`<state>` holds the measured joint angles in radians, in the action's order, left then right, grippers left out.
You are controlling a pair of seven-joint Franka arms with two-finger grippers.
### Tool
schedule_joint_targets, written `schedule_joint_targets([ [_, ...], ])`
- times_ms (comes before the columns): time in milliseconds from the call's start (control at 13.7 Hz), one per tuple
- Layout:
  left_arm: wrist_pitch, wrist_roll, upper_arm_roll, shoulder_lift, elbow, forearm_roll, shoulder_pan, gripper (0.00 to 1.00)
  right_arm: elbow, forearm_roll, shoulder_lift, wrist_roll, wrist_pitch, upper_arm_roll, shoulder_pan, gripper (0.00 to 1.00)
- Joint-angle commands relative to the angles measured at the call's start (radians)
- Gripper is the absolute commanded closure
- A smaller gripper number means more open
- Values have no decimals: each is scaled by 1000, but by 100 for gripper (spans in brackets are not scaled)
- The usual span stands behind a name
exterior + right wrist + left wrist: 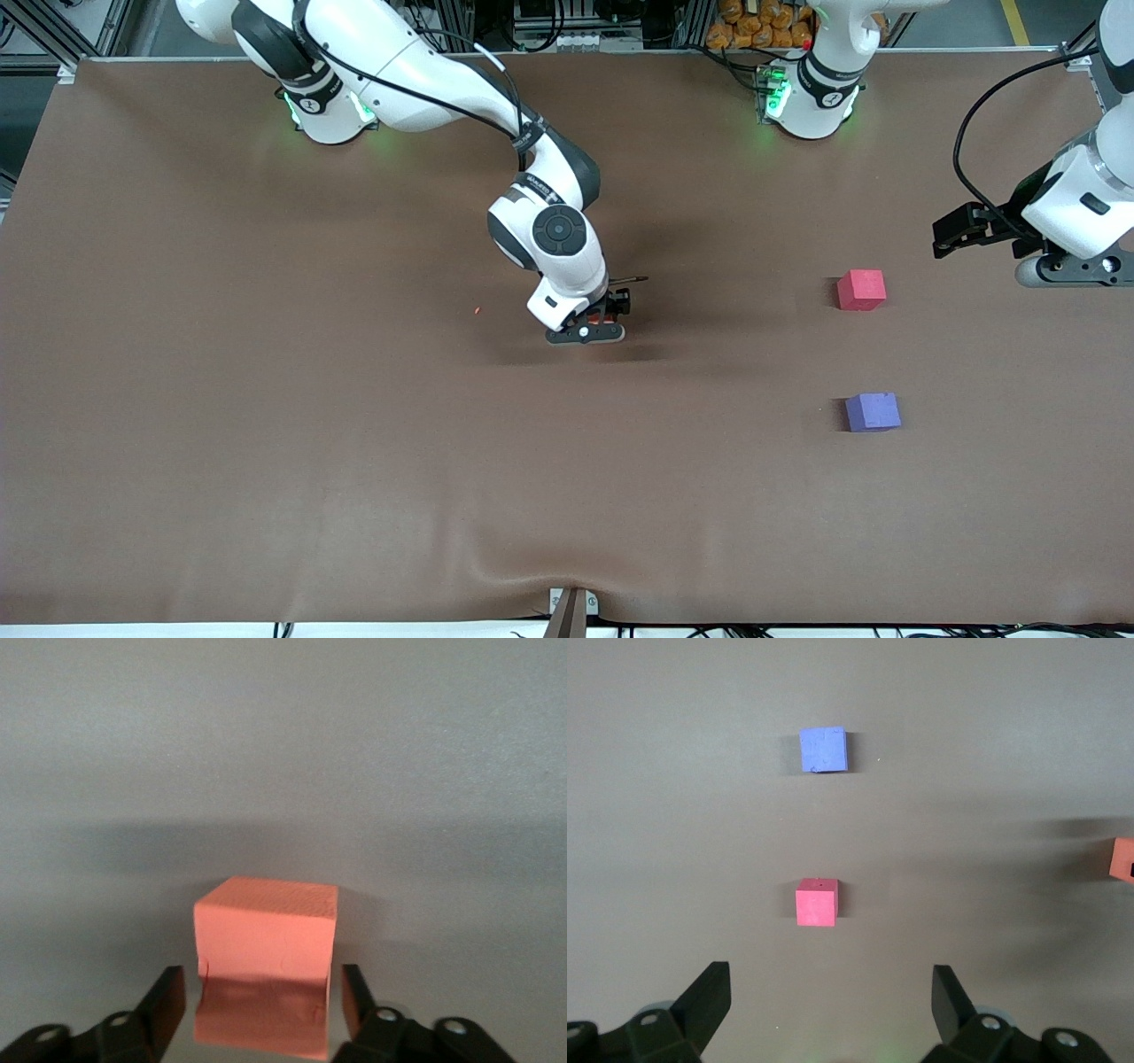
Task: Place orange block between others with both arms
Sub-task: 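Set the orange cube down mid-table and open the right gripper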
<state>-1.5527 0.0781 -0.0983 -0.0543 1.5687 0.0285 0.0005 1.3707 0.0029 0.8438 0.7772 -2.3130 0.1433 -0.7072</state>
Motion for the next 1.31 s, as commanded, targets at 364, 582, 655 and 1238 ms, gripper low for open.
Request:
schedule_joint_targets([
  [364,-6,-23,-1,-4,-9,1,6,0,-27,-15,-135,33,206,-13,93,0],
  [582,-7,-23,-1,-2,-12,2,6,0,36,-24,-219,18,250,-21,190,0],
  [655,-12,-23,-1,-2,-12,1,6,0,77,-43,-254,-17,250,-21,231,0],
  [1238,-15,-21,-1,-2,-10,-6,-7,0,407,-64,-555,-419,256,-21,517,0],
])
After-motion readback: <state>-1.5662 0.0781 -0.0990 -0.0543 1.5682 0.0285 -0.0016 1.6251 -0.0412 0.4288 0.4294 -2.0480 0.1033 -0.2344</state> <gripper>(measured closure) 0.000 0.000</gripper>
